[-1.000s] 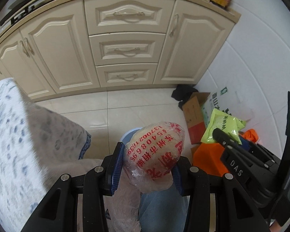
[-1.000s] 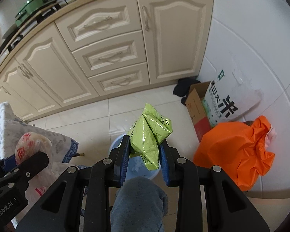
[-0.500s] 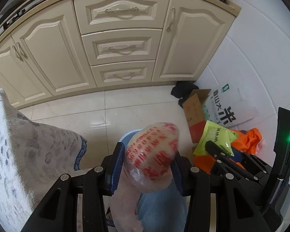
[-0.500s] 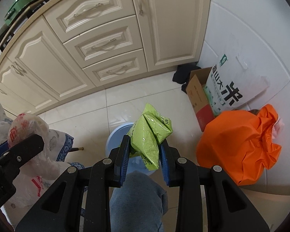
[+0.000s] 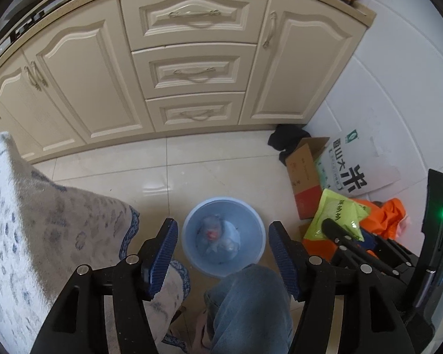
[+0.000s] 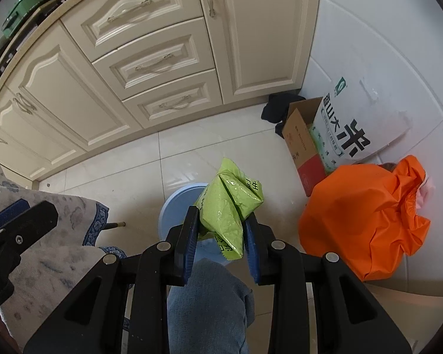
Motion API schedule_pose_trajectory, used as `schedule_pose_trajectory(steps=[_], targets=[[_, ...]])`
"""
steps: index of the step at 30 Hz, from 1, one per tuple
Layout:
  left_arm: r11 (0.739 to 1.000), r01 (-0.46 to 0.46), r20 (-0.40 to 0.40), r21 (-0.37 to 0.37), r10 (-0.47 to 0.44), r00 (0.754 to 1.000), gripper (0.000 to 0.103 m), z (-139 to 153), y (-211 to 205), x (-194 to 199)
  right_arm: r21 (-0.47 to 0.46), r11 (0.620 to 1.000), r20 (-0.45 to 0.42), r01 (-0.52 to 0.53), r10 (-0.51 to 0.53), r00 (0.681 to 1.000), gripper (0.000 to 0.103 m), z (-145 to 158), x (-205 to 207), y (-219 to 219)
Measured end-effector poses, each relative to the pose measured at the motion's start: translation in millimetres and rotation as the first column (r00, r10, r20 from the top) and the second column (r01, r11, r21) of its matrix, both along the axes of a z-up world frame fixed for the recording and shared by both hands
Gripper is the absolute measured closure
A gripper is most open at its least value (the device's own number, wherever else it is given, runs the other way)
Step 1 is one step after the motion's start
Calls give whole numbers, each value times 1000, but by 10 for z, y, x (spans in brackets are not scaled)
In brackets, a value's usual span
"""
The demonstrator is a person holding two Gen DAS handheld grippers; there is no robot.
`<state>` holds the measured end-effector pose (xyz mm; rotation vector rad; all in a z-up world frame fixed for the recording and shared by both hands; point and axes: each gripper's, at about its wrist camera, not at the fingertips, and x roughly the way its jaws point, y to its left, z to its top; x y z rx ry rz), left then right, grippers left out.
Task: Collect trash
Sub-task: 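Open both tools to drop the bread bag and green packet into the bin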
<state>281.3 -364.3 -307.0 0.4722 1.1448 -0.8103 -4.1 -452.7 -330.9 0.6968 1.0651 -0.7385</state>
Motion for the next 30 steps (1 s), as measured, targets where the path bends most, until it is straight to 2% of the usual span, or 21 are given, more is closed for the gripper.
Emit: schedule_pose_trajectory(steps=[20, 30], targets=[[997, -78, -7, -20, 77, 997, 38, 313, 457, 133, -14, 995, 33, -99, 100, 994, 72, 249, 396, 348], [991, -123, -24, -48, 122, 992, 34, 432, 733, 211, -13, 990, 21, -138, 138, 990, 71, 289, 555, 500]])
